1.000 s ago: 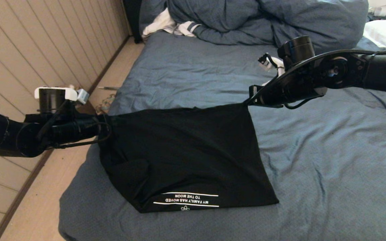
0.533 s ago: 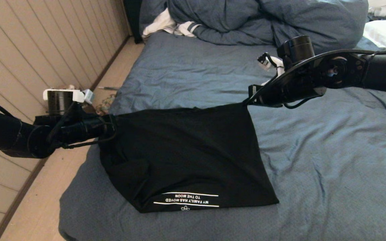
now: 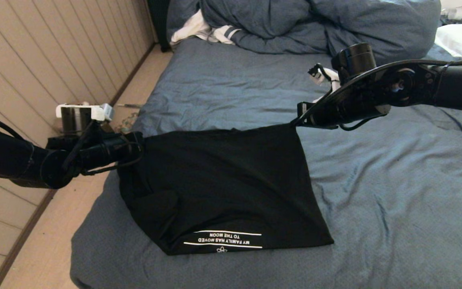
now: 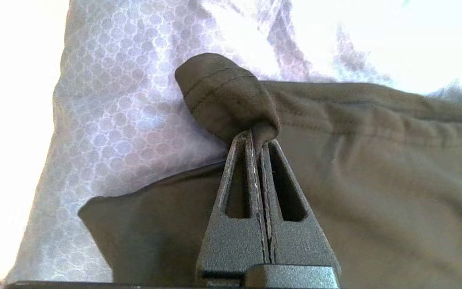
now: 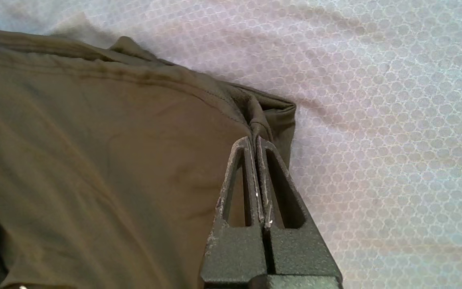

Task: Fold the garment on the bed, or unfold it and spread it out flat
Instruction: Unford the black T-shirt

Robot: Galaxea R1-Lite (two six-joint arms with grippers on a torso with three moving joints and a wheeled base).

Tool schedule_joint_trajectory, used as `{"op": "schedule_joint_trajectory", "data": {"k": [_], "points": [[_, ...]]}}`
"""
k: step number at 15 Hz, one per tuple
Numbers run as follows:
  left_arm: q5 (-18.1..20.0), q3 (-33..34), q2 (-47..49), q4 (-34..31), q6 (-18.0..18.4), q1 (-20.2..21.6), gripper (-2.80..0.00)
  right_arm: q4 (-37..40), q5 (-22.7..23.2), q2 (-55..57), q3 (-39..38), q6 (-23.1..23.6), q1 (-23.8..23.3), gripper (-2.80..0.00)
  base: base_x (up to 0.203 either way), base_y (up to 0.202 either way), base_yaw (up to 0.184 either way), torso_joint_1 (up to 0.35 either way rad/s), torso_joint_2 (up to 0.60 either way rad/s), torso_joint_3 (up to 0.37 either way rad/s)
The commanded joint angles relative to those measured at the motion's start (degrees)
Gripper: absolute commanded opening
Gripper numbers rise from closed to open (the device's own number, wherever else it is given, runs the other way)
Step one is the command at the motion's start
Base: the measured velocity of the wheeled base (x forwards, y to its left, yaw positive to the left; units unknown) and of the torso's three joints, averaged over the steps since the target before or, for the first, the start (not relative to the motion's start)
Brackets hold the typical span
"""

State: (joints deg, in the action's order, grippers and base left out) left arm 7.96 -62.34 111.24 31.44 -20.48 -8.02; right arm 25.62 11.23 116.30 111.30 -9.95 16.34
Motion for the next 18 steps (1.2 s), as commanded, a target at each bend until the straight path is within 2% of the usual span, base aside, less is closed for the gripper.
{"op": "schedule_joint_trajectory", "data": {"k": [1,4,8,12,15,18], "points": [[-0.2,0.1,-2.3,0.3,-0.3,0.0,-2.80,0.2,0.2,-1.2,-0.2,-0.1,0.1,-2.80,0.000,0.000,0.000,0.000,0.00,0.000],[-0.1,3.1,-8.2,0.2,-0.4,-0.5,-2.80,0.3,0.3,-4.2,-1.8,-0.1,0.1,-2.80,0.000,0.000,0.000,0.000,0.00,0.000],[-0.2,7.8,-17.9,-2.0,-0.5,-1.8,-2.80,0.3,0.5,-10.2,-8.5,-0.1,0.1,-2.80,0.000,0.000,0.000,0.000,0.00,0.000],[-0.3,13.8,-28.8,-7.7,0.0,-3.5,-2.80,0.3,0.6,-20.5,-20.9,-0.4,0.3,-2.80,0.000,0.000,0.000,0.000,0.00,0.000],[-0.4,20.6,-37.9,-12.1,3.6,-5.5,-2.80,0.4,0.5,-29.8,-31.3,-0.2,2.7,-2.80,0.000,0.000,0.000,0.000,0.00,0.000],[-0.2,22.8,-46.0,-22.8,4.5,-8.3,-2.80,4.4,0.5,-37.0,-36.3,-0.2,5.8,-2.80,0.000,0.000,0.000,0.000,0.00,0.000]]}}
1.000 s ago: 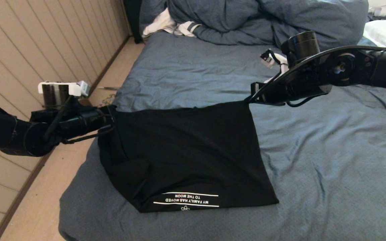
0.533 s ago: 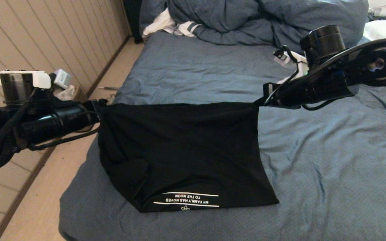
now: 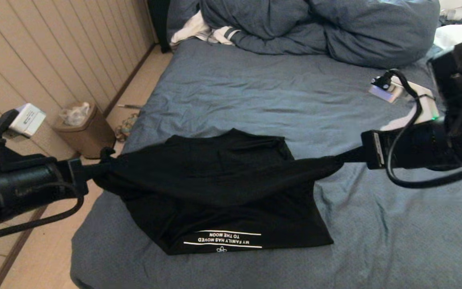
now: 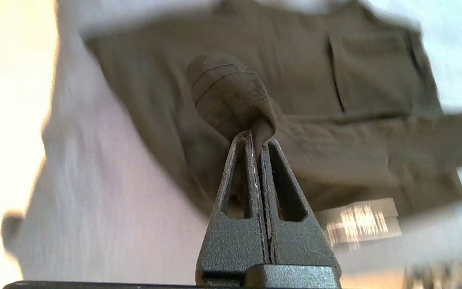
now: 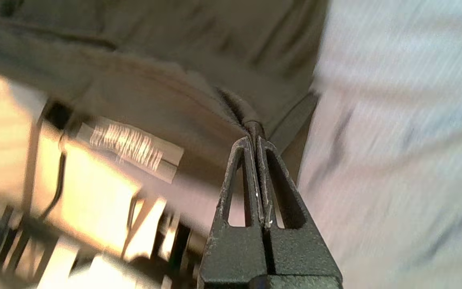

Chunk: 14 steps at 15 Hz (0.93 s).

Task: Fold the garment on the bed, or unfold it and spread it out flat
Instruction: Unford the black T-shirt

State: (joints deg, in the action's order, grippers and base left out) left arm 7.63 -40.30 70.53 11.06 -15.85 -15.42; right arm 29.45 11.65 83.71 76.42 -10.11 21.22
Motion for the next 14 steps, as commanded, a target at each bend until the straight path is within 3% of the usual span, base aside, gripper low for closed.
{"op": "schedule_joint_trajectory", "data": {"k": [1,5,8,14], "points": [[0.1,1.2,-7.4,-6.0,0.0,-2.5,-2.80,2.9,0.0,-6.2,-2.9,-0.1,1.8,-2.80,0.000,0.000,0.000,0.000,0.00,0.000],[-3.9,7.8,-11.3,-9.1,0.3,-7.4,-2.80,9.8,-0.2,-11.1,-8.8,0.4,4.5,-2.80,0.000,0.000,0.000,0.000,0.00,0.000],[-5.6,13.4,-13.3,-11.3,0.1,-13.4,-2.80,10.9,-0.3,-13.3,-15.5,3.2,5.0,-2.80,0.000,0.000,0.000,0.000,0.00,0.000],[-6.8,17.6,-13.5,-12.7,-0.1,-15.3,-2.80,10.3,-0.5,-12.4,-21.6,4.6,5.1,-2.80,0.000,0.000,0.000,0.000,0.00,0.000]]}}
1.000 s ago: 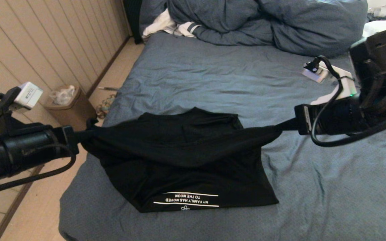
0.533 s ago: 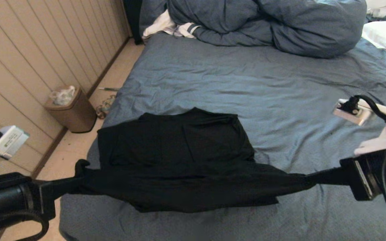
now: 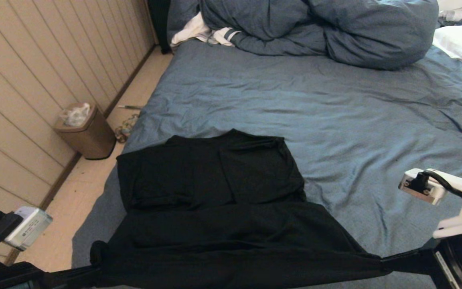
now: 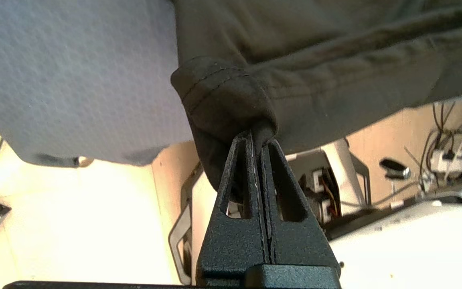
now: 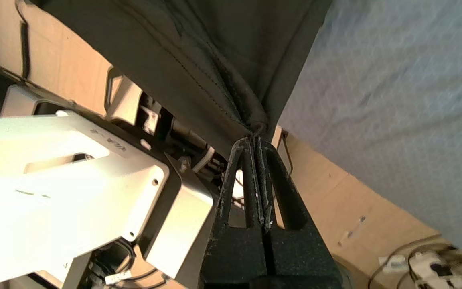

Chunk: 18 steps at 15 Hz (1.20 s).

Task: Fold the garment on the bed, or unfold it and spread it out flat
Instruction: Unford the black T-shirt

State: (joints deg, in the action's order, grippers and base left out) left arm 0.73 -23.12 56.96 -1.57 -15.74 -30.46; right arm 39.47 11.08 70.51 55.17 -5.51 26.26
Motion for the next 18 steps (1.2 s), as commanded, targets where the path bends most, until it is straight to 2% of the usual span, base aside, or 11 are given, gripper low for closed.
{"op": "schedule_joint_trajectory", "data": {"k": [1,3,4,5,10,13,14,15,18], "points": [[0.0,0.9,-0.1,-0.2,-0.2,-0.4,-2.80,0.3,0.1,0.8,-0.9,0.0,0.0,-2.80,0.000,0.000,0.000,0.000,0.00,0.000],[-0.5,1.8,0.1,0.0,-0.2,-0.4,-2.80,0.1,0.0,0.7,-2.6,0.6,0.0,-2.80,0.000,0.000,0.000,0.000,0.00,0.000],[-0.5,1.8,-0.4,0.1,0.0,-0.4,0.00,-0.4,0.0,0.8,-3.1,1.2,0.0,-2.34,0.000,0.000,0.000,0.000,0.00,0.000],[-0.4,1.3,-1.1,0.2,0.1,-0.4,0.00,-1.1,0.1,0.7,-3.1,1.3,0.0,0.00,0.000,0.000,0.000,0.000,0.00,0.000],[-0.8,-1.4,-1.7,0.4,0.1,-0.4,0.00,-2.8,0.1,0.3,-2.3,1.6,-0.6,0.00,0.000,0.000,0.000,0.000,0.00,0.000],[-0.4,-8.5,3.4,0.6,-0.1,2.9,0.00,-4.6,0.0,3.2,3.9,1.3,-1.4,0.00,0.000,0.000,0.000,0.000,0.00,0.000],[-0.2,-11.9,6.7,0.8,-0.2,4.0,-1.39,-5.8,0.0,5.3,7.4,1.3,-2.3,-2.80,0.000,0.000,0.000,0.000,0.00,0.000],[0.0,-15.5,10.6,1.2,-0.2,5.2,-2.80,-7.3,0.0,8.2,11.0,1.3,-3.4,-2.80,0.000,0.000,0.000,0.000,0.00,0.000],[1.5,-28.3,23.4,2.9,0.0,9.7,-2.80,-9.5,0.2,18.4,22.2,1.5,-4.7,-2.80,0.000,0.000,0.000,0.000,0.00,0.000]]}}
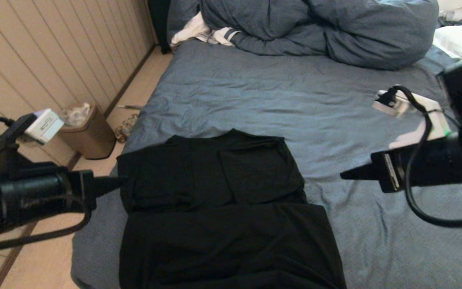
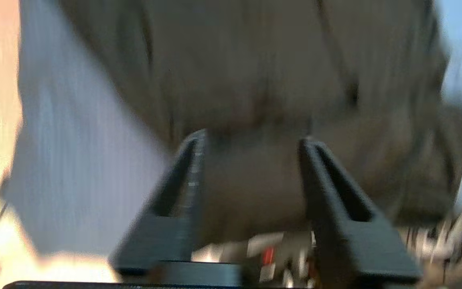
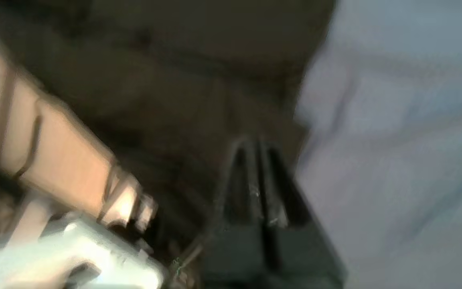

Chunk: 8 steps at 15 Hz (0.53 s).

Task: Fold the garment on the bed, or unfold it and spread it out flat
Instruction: Unford the black T-shirt

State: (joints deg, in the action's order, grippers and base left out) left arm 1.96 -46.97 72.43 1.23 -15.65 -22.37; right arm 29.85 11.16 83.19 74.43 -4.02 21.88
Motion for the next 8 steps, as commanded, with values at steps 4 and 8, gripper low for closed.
{"op": "schedule_joint_trajectory", "data": {"k": [4,8], "points": [[2.9,-16.4,21.1,1.3,2.2,8.4,-2.80,-2.6,0.0,18.1,13.8,0.1,-1.5,-2.80,0.000,0.000,0.000,0.000,0.00,0.000],[3.2,-20.3,32.7,10.7,4.2,11.0,-2.80,-8.8,-0.3,27.8,21.6,0.5,-4.3,-2.80,0.000,0.000,0.000,0.000,0.00,0.000]]}}
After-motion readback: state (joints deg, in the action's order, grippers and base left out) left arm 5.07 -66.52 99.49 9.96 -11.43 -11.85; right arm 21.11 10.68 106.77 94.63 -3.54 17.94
